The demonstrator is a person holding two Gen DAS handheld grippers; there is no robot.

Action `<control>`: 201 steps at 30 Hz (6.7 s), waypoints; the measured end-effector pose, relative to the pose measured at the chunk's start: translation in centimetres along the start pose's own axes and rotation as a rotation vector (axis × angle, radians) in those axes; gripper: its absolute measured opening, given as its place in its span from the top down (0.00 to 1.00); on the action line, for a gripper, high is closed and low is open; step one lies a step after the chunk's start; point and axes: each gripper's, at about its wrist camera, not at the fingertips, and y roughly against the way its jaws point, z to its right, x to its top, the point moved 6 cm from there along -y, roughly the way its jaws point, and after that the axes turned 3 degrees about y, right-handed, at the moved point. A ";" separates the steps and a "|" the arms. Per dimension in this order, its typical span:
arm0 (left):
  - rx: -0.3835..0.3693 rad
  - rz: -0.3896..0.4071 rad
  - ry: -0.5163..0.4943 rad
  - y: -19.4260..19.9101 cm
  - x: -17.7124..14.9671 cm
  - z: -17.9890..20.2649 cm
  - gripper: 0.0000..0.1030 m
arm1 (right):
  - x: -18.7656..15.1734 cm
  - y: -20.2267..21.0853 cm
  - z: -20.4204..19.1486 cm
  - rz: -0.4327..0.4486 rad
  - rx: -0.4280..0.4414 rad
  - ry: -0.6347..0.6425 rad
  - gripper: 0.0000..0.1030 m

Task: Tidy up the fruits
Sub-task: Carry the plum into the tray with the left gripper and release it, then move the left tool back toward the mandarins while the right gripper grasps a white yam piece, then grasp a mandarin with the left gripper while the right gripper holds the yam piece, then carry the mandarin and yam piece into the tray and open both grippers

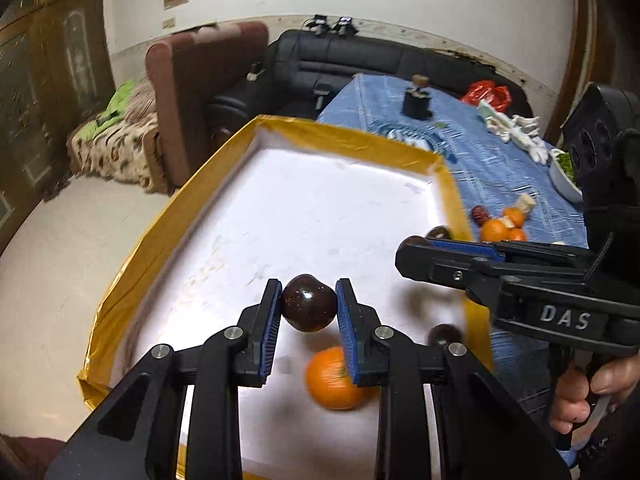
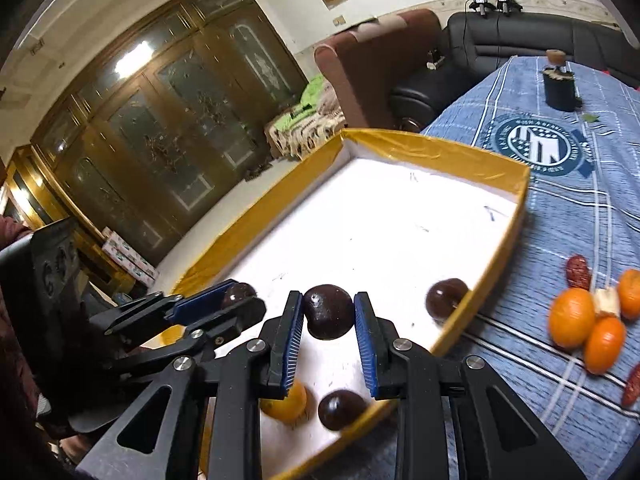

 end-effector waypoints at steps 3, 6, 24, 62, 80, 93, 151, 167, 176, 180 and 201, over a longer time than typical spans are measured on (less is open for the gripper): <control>0.006 -0.022 0.021 -0.8 -0.4 -0.9 0.76 | 0.0 -1.9 -0.2 -0.039 -0.047 0.012 0.75; 0.002 -0.045 0.038 -1.1 -0.8 -1.4 0.76 | 0.3 -2.5 -0.4 -0.058 -0.088 0.025 0.74; 0.071 -0.091 0.069 -1.6 -0.9 -2.4 0.42 | 0.8 -4.4 -0.8 -0.195 -0.212 0.120 0.64; -0.098 -0.156 -0.507 -5.4 2.0 20.1 0.34 | -7.1 15.4 21.0 0.010 -0.247 -0.309 0.50; -0.199 -0.163 -0.445 -6.0 2.3 22.8 0.34 | -8.0 14.9 21.7 -0.023 -0.231 -0.350 0.52; -0.184 -0.174 -0.468 -7.3 1.5 23.6 0.22 | -8.0 15.1 21.6 -0.023 -0.225 -0.353 0.51; -0.242 -0.073 -0.387 -3.9 2.1 21.0 0.68 | -6.9 16.1 19.7 0.083 -0.207 -0.293 0.63; -0.185 0.017 -0.207 0.9 2.9 10.4 0.68 | -1.6 11.9 10.5 0.108 -0.139 -0.131 0.63; -0.033 0.069 -0.074 0.7 4.5 2.2 0.68 | 2.5 5.0 2.4 0.083 -0.042 -0.018 0.63; 0.018 0.062 -0.028 -0.2 4.6 -1.0 0.68 | 3.3 1.5 0.2 0.042 -0.039 0.011 0.63; 0.107 -0.126 -0.009 -4.3 3.5 -4.3 0.47 | 3.3 -4.7 0.5 -0.176 -0.154 -0.018 0.58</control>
